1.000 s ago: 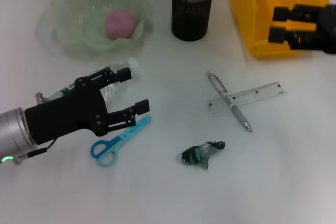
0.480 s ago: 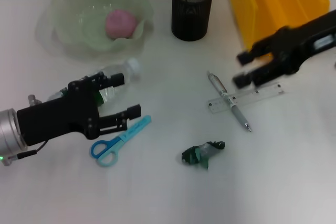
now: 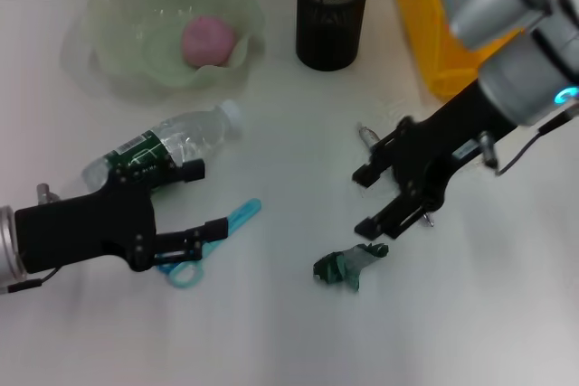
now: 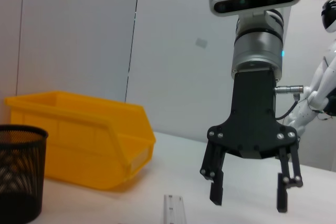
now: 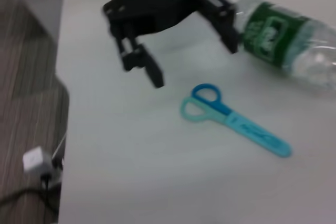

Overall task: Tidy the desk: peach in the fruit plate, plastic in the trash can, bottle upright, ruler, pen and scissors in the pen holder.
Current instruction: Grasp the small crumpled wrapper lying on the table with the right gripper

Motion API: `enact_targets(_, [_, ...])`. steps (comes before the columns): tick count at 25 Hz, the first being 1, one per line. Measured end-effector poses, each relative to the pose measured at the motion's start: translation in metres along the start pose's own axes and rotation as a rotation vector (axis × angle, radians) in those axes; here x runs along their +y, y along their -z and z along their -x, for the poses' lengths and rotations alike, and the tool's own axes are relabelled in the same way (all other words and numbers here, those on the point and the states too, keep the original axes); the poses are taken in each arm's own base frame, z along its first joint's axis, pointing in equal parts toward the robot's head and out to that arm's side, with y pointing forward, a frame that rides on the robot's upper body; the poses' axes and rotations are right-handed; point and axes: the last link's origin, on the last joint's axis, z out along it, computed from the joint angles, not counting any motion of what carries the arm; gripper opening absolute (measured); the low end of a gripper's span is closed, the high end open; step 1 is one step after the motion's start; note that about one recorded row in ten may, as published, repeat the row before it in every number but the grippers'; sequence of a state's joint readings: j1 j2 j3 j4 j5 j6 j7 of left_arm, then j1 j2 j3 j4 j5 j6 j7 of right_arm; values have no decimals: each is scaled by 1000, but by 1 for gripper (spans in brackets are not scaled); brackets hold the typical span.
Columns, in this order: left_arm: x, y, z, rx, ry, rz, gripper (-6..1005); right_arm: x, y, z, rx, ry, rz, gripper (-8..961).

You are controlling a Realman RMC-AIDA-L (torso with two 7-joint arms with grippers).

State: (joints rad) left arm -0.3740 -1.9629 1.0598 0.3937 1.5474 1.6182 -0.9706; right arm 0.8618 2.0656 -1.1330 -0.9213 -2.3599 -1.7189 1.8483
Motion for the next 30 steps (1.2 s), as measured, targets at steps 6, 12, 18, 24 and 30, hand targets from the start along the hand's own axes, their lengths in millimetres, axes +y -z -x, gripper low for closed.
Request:
enact_targets(6, [5, 8, 11, -55, -13, 11, 830, 5, -21, 3, 72, 112, 14, 760])
enact_targets(12, [9, 10, 15, -99, -25, 40, 830, 11, -40, 6, 112, 178, 46, 754])
enact_targets(18, [10, 13, 17, -103, -33, 40, 829, 14, -57, 5, 167, 223, 42, 714])
enact_targets(24, [11, 13, 17, -98, -31, 40, 829, 14, -65, 2, 179, 236, 23, 673])
enact_targets(30, [11, 17, 14, -74, -31, 35, 829, 12, -68, -1, 172, 231, 1, 633])
